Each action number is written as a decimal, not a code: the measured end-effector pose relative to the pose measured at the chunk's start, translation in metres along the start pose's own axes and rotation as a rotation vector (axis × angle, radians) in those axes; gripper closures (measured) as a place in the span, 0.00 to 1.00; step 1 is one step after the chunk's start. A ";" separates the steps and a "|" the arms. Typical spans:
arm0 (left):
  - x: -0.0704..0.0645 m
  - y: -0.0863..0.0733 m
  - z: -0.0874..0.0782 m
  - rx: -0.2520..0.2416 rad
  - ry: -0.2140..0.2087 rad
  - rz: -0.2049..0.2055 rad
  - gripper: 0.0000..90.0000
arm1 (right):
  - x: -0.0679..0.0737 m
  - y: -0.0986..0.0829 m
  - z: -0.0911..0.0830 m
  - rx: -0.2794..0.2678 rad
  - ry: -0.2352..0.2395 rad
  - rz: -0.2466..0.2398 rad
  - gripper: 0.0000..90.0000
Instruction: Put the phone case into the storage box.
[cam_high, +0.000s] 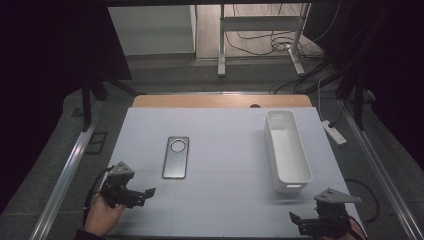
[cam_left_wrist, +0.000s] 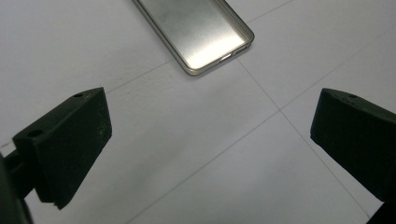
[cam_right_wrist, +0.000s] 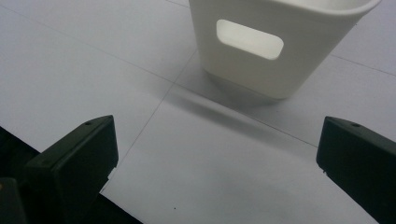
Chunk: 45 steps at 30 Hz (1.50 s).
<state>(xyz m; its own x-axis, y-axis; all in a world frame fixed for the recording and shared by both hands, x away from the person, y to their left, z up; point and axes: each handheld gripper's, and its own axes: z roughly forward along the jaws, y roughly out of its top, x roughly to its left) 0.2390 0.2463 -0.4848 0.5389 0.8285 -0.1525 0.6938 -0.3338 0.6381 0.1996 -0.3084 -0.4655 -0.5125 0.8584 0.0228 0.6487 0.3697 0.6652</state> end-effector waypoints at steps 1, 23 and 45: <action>0.000 0.002 0.001 0.003 -0.002 0.003 0.00 | 0.000 0.000 0.000 0.000 0.000 0.001 0.00; 0.012 0.041 0.022 0.036 -0.004 0.009 0.00 | 0.000 0.000 0.000 0.003 0.003 0.002 0.00; 0.019 0.073 0.047 0.082 -0.026 0.049 0.00 | 0.000 -0.001 0.000 0.003 0.009 -0.005 0.00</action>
<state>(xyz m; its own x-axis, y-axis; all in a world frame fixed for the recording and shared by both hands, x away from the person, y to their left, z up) 0.3221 0.2167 -0.4767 0.5850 0.7983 -0.1429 0.7021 -0.4104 0.5819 0.1989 -0.3086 -0.4658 -0.5210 0.8532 0.0262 0.6480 0.3753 0.6628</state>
